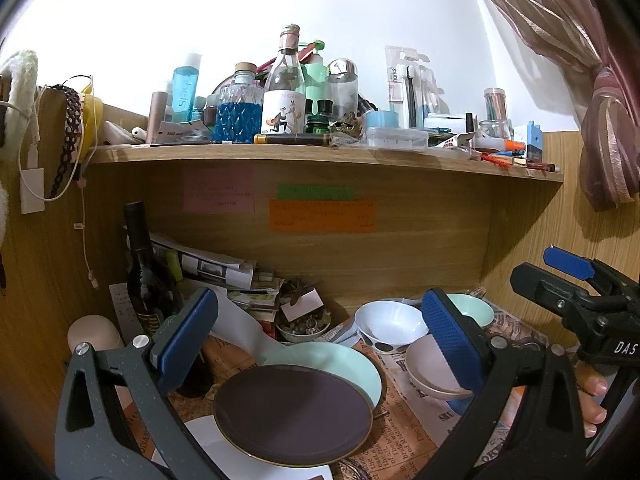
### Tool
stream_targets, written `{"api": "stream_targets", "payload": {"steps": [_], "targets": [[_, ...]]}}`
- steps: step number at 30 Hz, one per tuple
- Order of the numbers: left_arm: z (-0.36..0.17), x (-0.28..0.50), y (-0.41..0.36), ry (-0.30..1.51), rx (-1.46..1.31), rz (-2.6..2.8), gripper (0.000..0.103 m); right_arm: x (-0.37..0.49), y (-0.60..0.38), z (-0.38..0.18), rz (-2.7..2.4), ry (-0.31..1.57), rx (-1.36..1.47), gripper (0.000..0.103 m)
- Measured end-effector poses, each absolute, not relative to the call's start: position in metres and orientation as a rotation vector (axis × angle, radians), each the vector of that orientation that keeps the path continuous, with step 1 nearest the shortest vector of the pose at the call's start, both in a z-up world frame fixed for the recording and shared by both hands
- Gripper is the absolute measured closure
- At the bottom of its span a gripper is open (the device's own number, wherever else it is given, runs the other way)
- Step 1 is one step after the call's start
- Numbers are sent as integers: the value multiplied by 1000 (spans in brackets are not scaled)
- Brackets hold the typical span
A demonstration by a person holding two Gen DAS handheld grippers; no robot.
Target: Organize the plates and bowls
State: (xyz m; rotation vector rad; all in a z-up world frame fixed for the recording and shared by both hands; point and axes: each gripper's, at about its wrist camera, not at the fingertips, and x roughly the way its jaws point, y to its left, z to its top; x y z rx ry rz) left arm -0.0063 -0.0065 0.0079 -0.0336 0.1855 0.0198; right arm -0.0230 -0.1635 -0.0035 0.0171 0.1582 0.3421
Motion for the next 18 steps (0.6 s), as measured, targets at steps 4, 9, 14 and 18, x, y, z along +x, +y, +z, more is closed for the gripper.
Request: {"api": "stream_targets", "payload": {"steps": [4, 9, 14, 18], "targets": [[8, -7, -7, 185, -34, 20, 0, -24, -164, -4, 341, 155, 20, 0], [8, -7, -6, 185, -33, 20, 0, -26, -164, -4, 342, 152, 17, 0], [8, -7, -7, 185, -34, 20, 0, -28, -163, -4, 344, 145, 15, 0], [8, -7, -7, 185, -35, 21, 0, -29, -163, -4, 346, 142, 19, 0]]}}
